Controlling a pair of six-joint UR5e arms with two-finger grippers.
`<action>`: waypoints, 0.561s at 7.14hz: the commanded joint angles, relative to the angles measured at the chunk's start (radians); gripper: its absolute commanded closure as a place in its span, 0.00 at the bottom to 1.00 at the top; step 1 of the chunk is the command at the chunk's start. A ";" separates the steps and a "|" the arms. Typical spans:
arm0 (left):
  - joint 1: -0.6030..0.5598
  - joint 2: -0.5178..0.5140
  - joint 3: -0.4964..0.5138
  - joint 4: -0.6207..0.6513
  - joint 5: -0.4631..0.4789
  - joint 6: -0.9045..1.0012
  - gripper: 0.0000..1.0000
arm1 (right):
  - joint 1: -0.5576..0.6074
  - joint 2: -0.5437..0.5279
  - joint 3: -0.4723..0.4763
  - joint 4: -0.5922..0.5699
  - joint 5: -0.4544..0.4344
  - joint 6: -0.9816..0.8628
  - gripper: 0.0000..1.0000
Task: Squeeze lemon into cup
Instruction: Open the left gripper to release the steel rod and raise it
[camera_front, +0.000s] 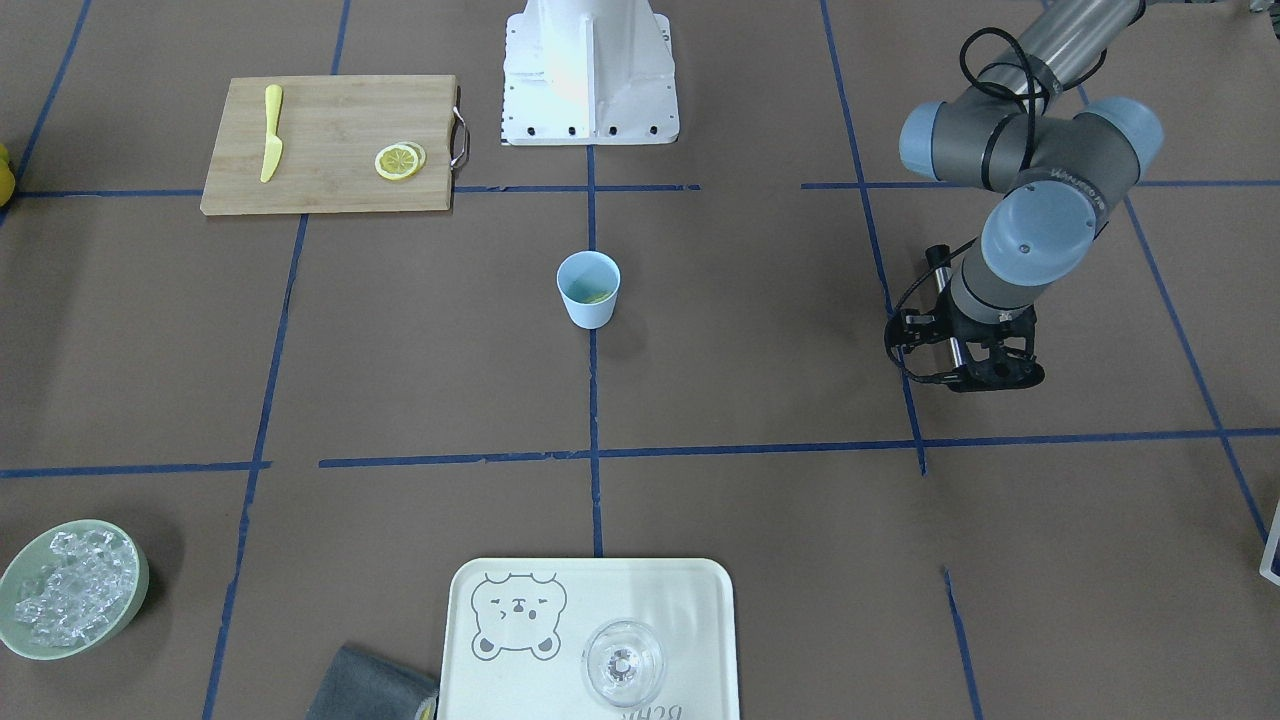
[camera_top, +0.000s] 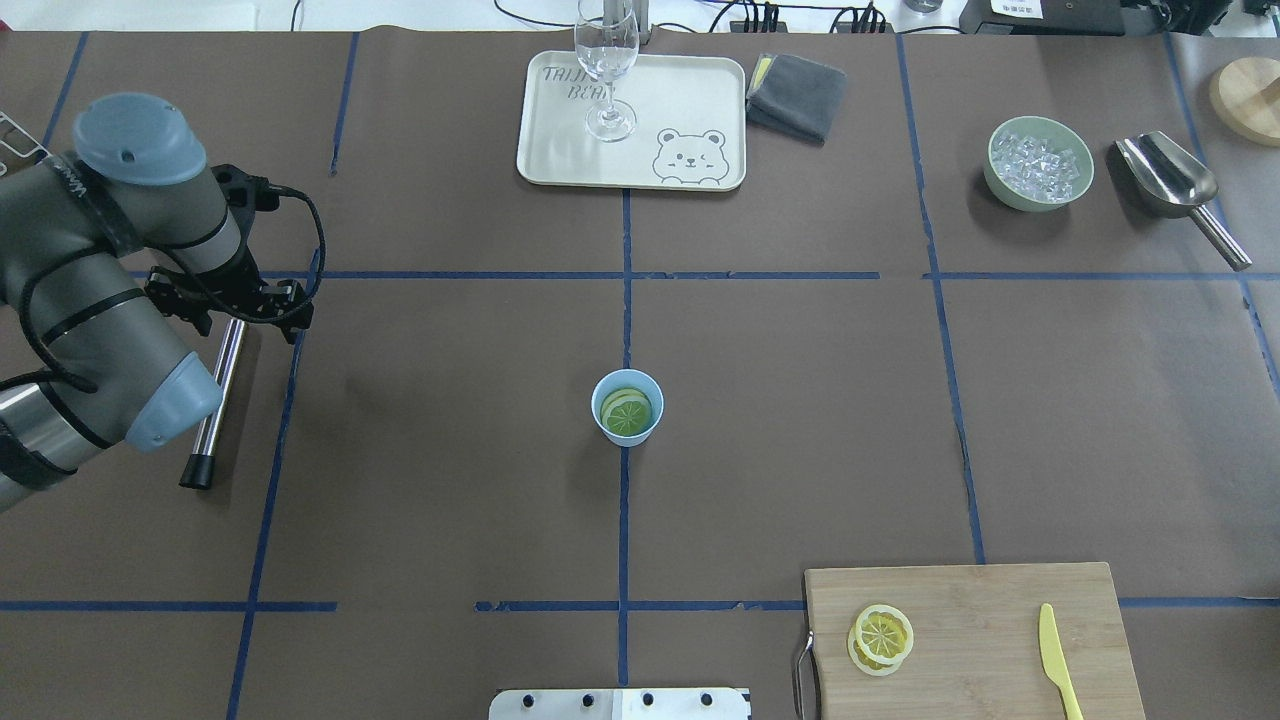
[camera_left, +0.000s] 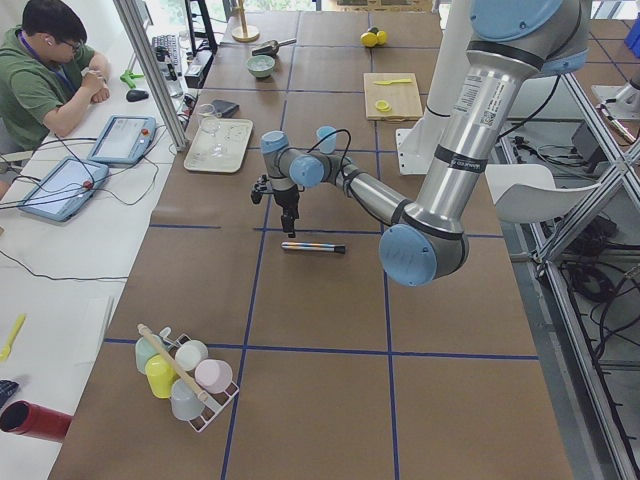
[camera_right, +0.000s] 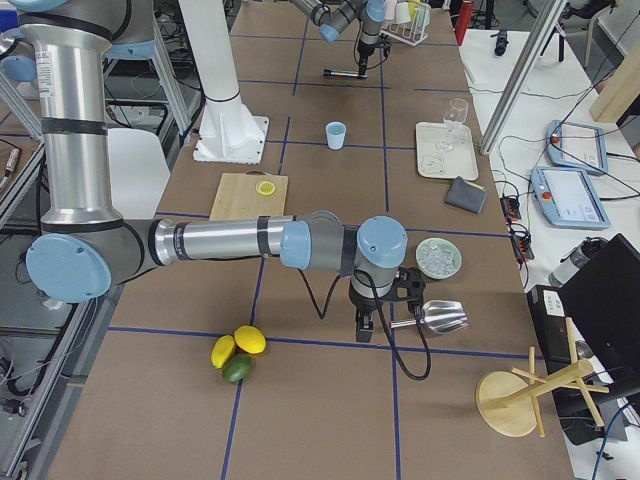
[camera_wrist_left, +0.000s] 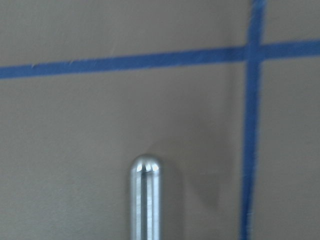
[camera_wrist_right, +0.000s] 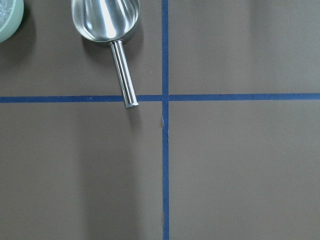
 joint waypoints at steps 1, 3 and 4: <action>-0.074 -0.028 -0.104 -0.024 -0.008 -0.044 0.00 | 0.000 -0.001 0.010 -0.001 0.004 0.001 0.00; -0.181 -0.019 -0.149 -0.010 -0.008 0.043 0.00 | 0.000 -0.001 0.007 -0.001 0.001 0.001 0.00; -0.247 -0.010 -0.147 -0.009 -0.013 0.178 0.00 | 0.000 0.000 0.008 -0.001 0.001 0.001 0.00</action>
